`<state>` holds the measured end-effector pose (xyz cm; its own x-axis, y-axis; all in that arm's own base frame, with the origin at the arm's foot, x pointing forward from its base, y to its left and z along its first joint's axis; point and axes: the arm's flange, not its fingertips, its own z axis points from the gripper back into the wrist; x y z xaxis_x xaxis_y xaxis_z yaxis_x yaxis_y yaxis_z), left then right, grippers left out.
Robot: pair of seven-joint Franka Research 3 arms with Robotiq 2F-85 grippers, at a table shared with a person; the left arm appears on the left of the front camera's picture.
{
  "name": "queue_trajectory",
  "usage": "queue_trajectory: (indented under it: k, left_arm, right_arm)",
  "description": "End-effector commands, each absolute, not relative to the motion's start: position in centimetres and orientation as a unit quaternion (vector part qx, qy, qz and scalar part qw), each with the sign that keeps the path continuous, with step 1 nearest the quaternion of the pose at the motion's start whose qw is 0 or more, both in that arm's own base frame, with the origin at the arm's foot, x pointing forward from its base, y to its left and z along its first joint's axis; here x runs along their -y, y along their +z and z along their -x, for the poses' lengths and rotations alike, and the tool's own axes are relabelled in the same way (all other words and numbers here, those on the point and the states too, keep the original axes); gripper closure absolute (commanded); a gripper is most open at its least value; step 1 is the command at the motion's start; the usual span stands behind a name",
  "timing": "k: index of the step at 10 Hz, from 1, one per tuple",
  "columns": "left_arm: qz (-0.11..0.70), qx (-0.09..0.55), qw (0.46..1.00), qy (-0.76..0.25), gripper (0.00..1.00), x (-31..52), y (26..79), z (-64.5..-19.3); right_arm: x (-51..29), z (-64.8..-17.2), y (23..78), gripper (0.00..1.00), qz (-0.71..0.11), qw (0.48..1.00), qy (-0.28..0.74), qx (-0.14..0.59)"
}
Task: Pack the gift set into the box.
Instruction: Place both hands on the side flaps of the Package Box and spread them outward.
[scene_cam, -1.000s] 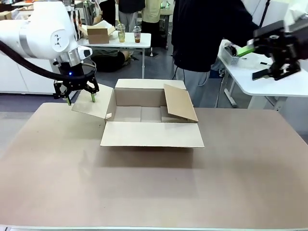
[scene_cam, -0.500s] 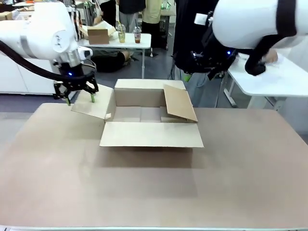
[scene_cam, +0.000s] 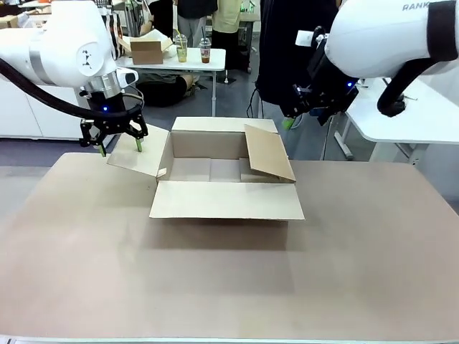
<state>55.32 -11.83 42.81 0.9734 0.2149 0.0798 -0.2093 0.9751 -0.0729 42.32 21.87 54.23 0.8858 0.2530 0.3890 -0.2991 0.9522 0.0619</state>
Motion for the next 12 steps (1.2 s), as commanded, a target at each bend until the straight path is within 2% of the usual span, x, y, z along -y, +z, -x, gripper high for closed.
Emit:
queue_trajectory:
  k: [1,5,9,12]
  left_arm:
    - [0.022,0.043,0.992,0.115,0.00,11.9,43.0,-55.2]
    - [0.022,0.043,0.992,0.115,0.00,11.9,43.0,-55.2]
    - [0.022,0.043,0.992,0.115,0.00,11.9,43.0,-55.2]
    - [0.022,0.043,0.992,0.115,0.00,11.9,43.0,-55.2]
  right_arm:
    - [-26.7,-44.7,55.0,0.00,0.016,0.981,0.122,0.151]
    - [-36.9,-50.9,51.2,0.00,0.100,0.984,0.117,0.086]
    - [-41.7,-52.7,45.5,0.00,0.216,0.970,0.100,0.048]
    - [-42.5,-53.9,42.6,0.00,0.294,0.950,0.097,0.039]
